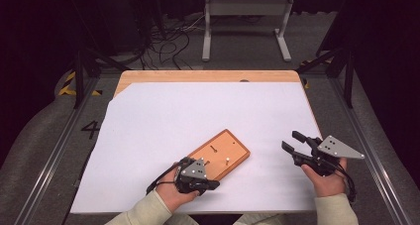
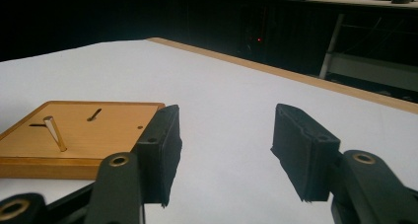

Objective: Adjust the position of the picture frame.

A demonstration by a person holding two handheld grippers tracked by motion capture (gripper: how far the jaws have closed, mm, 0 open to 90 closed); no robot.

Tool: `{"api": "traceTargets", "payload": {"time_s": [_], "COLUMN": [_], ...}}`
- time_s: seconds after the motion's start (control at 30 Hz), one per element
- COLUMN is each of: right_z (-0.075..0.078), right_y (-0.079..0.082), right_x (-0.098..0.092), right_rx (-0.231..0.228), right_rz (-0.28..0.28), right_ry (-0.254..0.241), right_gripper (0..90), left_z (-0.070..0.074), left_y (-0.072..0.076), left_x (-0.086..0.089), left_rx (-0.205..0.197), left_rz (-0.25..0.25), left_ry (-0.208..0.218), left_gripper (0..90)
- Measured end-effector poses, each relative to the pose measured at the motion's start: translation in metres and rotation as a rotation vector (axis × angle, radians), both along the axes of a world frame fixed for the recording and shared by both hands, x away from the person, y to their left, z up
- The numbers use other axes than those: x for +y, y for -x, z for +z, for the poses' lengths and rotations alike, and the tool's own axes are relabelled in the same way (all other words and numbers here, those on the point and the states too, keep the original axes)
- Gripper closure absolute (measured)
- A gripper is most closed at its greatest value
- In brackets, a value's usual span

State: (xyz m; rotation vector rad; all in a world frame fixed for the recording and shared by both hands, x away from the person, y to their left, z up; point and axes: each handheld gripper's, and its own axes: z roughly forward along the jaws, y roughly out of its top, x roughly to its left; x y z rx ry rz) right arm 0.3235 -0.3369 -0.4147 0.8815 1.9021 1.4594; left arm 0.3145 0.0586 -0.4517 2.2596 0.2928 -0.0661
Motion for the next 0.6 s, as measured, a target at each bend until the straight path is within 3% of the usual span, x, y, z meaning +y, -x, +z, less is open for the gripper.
{"api": "traceTargets", "payload": {"time_s": [0.2, 0.3, 0.6], "right_z": [-0.0005, -0.0008, -0.0004], "right_y": [-0.0003, -0.0004, -0.0004], "right_x": [0.0007, 0.0003, 0.0003], "right_rx": [0.0, 0.007, 0.003], "right_rz": [0.003, 0.005, 0.004], "right_ry": [0.0, -0.011, -0.01], "right_gripper": [43.6, 43.3, 43.1], "left_z": [-0.0046, -0.0063, -0.0072], "left_y": [0.0015, 0.0028, 0.0029], "left_x": [-0.005, -0.007, -0.0077], "left_rx": [0.012, -0.008, -0.01], "left_rz": [-0.028, -0.029, -0.016], "left_ry": [-0.058, -0.093, -0.121], "left_gripper": [89.8, 89.8, 89.9]}}
